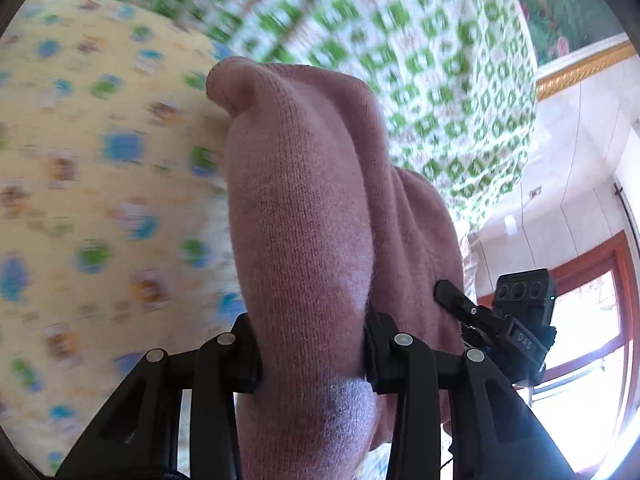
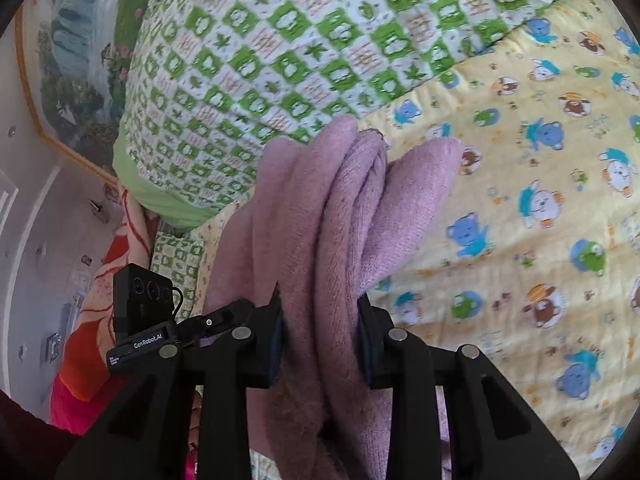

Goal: Fold small clothes

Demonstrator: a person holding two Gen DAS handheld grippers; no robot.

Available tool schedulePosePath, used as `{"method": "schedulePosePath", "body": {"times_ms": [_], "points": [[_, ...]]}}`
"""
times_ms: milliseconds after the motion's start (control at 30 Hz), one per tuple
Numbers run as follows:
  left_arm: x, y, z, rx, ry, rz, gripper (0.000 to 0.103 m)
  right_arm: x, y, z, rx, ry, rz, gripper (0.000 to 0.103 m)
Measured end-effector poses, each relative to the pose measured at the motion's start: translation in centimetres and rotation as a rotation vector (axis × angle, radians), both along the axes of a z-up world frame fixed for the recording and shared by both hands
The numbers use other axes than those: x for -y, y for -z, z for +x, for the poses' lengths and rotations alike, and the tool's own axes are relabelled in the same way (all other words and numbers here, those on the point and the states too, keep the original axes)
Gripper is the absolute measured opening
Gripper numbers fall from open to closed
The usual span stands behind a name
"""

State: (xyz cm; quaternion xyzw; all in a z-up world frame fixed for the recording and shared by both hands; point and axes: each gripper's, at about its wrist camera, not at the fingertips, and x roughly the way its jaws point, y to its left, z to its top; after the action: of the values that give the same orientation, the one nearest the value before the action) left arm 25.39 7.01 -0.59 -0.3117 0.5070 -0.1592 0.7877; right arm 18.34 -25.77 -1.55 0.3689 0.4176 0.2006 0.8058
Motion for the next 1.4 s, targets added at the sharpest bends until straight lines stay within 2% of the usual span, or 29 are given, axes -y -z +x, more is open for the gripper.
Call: {"method": "schedulePosePath", "body": {"times_ms": [233,300,500,667,800,1000,1167,1233,1267,1333,1400], "points": [[-7.3,-2.2,-5.0,0.013,-0.093,0.085,0.038,-7.9,0.6,0.4,0.009,-0.119,0.075,0.031],[-10.7,-2.6,-7.2,0.008,-0.129,0.085,0.038,-10.5,1.2,0.6,-0.001,-0.159,0.089,0.031],[-15.5,-0.6,-11.1,-0.029,-0.187,0.062,0.038,-15.0,2.9,0.9,-0.030,-0.239,0.117,0.031],[-17.2,3.0,-12.6,-0.088,-0.213,0.018,0.038,-16.2,5.3,1.3,-0.097,-0.263,0.103,0.031],[-17.1,5.1,-12.8,-0.116,-0.217,0.040,0.039,-16.1,7.7,1.6,-0.149,-0.253,0.078,0.031],[-17.4,6.0,-12.8,-0.135,-0.218,0.034,0.047,-16.4,8.7,2.0,-0.162,-0.250,0.049,0.031],[-17.3,5.8,-13.2,-0.140,-0.215,0.032,0.048,-16.3,8.7,1.7,-0.165,-0.230,0.049,0.032],[-17.4,6.0,-13.4,-0.165,-0.228,0.023,0.057,-16.4,8.5,1.5,-0.166,-0.221,0.047,0.032],[-17.6,6.3,-13.5,-0.186,-0.241,0.015,0.067,-16.4,8.5,1.4,-0.168,-0.217,0.042,0.032],[-18.1,6.7,-14.2,-0.207,-0.271,-0.035,0.069,-16.5,8.3,1.3,-0.170,-0.206,0.037,0.037],[-18.2,6.5,-14.9,-0.207,-0.273,-0.040,0.069,-16.3,8.2,1.1,-0.186,-0.187,0.042,0.045]]}}
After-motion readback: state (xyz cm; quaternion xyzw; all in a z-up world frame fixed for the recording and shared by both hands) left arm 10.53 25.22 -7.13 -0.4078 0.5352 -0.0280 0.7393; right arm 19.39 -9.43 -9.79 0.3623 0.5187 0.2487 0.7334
